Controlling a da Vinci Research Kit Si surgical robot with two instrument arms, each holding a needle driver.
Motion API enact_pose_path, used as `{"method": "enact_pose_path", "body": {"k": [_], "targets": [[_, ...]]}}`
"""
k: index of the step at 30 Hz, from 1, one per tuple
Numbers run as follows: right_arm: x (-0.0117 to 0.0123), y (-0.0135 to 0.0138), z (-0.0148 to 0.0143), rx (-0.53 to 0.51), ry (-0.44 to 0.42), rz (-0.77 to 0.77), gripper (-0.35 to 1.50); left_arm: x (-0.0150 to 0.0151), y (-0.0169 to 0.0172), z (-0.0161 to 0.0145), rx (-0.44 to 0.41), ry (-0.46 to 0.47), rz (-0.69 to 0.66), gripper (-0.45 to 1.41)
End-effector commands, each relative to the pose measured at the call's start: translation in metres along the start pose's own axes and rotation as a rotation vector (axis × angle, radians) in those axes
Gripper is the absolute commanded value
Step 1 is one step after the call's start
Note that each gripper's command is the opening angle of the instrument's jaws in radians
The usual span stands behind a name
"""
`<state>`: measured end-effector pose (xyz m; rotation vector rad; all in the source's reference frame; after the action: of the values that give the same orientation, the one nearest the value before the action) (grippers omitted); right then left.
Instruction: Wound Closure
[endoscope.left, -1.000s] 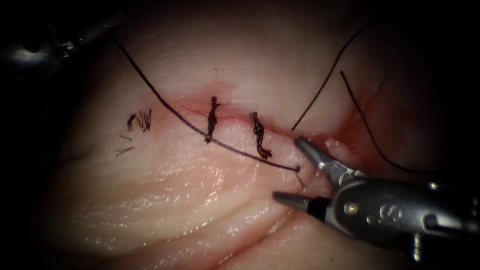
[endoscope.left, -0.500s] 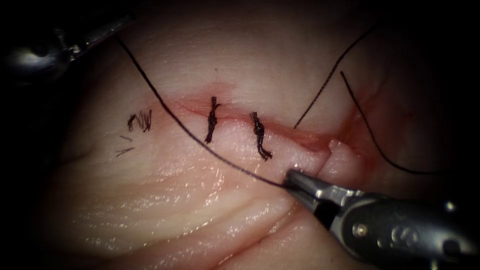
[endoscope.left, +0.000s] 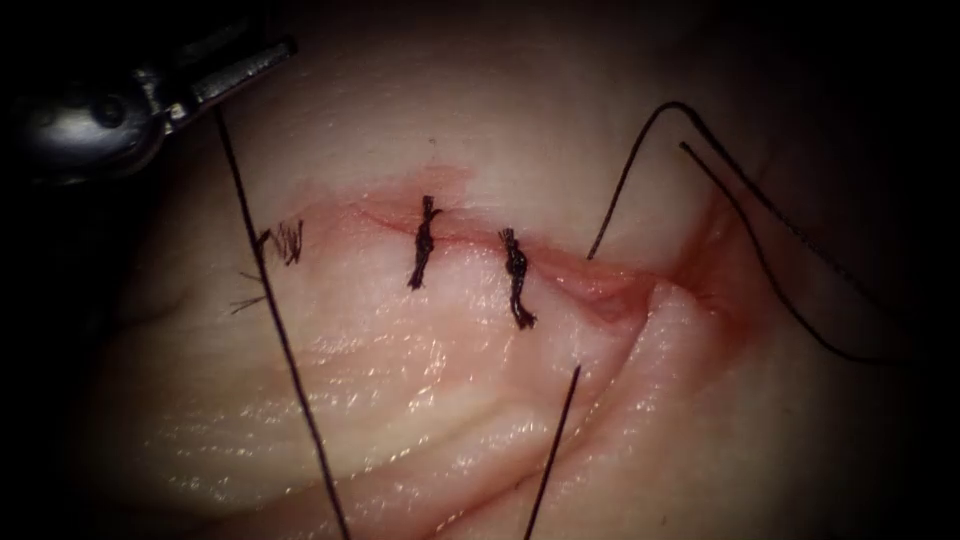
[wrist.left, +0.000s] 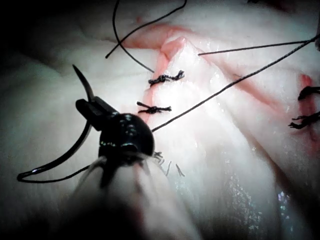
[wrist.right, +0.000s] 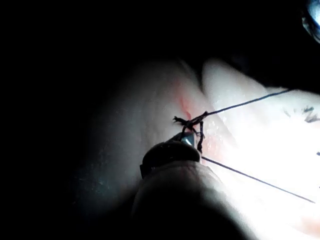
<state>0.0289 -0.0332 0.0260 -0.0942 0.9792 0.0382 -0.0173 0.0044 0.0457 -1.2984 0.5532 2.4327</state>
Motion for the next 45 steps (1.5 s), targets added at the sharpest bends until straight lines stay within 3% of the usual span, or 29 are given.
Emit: {"method": "enact_pose_path", "body": {"k": [1,2,3,4,5,7,12,16,21,22,27,34,36,37,38,39,45], "targets": [[0.0008,0.0001,0.0004,-0.001,0.042,0.007,-0.35,-0.0001,0.0002,0.0007,-0.001,0.001,0.002,-0.45],[0.0006,0.0006,0.0003,-0.013,0.053,0.013,-0.06,-0.0001,0.0002,0.0007,0.000,0.001,0.002,-0.45],[0.0006,0.0006,0.0003,-0.013,0.053,0.013,-0.06,-0.0001,0.0002,0.0007,0.000,0.001,0.002,-0.45],[-0.0001,0.0021,-0.0003,-0.048,0.083,0.030,0.91,-0.0001,0.0002,0.0007,-0.005,-0.003,0.004,-0.45],[-0.0006,0.0028,-0.0006,-0.059,0.094,0.038,1.10,-0.0002,0.0002,0.0007,-0.007,-0.004,0.006,-0.45],[-0.0019,0.0045,-0.0013,-0.088,0.107,0.033,1.30,-0.0003,0.0002,0.0007,-0.008,-0.006,0.008,-0.45],[-0.0050,0.0081,-0.0030,-0.091,0.115,0.020,1.48,-0.0009,0.0003,0.0011,-0.007,-0.009,0.014,-0.45],[-0.0067,0.0099,-0.0040,-0.107,0.125,0.031,1.48,-0.0013,0.0006,0.0013,-0.010,-0.016,0.023,-0.45],[-0.0082,0.0114,-0.0032,-0.140,0.108,-0.037,1.47,-0.0014,0.0008,0.0016,-0.009,-0.022,0.026,-0.45],[-0.0096,0.0121,-0.0015,-0.161,0.088,-0.093,1.45,-0.0013,0.0010,0.0016,-0.013,-0.025,0.028,-0.45],[-0.0122,0.0127,0.0017,-0.157,0.070,-0.154,1.43,-0.0012,0.0010,0.0016,-0.014,-0.025,0.028,-0.45],[-0.0149,0.0137,0.0041,-0.142,0.044,-0.228,1.38,-0.0012,0.0010,0.0016,-0.013,-0.025,0.028,-0.45],[-0.0149,0.0137,0.0039,-0.141,0.046,-0.234,1.05,-0.0012,0.0010,0.0016,-0.013,-0.026,0.028,-0.45],[-0.0149,0.0137,0.0039,-0.141,0.046,-0.234,1.05,-0.0012,0.0010,0.0016,-0.013,-0.026,0.028,-0.45],[-0.0148,0.0134,0.0036,-0.140,0.046,-0.237,0.07,-0.0012,0.0010,0.0016,-0.013,-0.026,0.028,-0.45],[-0.0145,0.0130,0.0031,-0.128,0.041,-0.240,-0.35,-0.0012,0.0010,0.0016,-0.013,-0.026,0.028,-0.45],[-0.0120,0.0109,0.0007,-0.138,0.040,-0.228,-0.35,-0.0011,0.0011,0.0017,-0.012,-0.026,0.027,-0.45]]}}
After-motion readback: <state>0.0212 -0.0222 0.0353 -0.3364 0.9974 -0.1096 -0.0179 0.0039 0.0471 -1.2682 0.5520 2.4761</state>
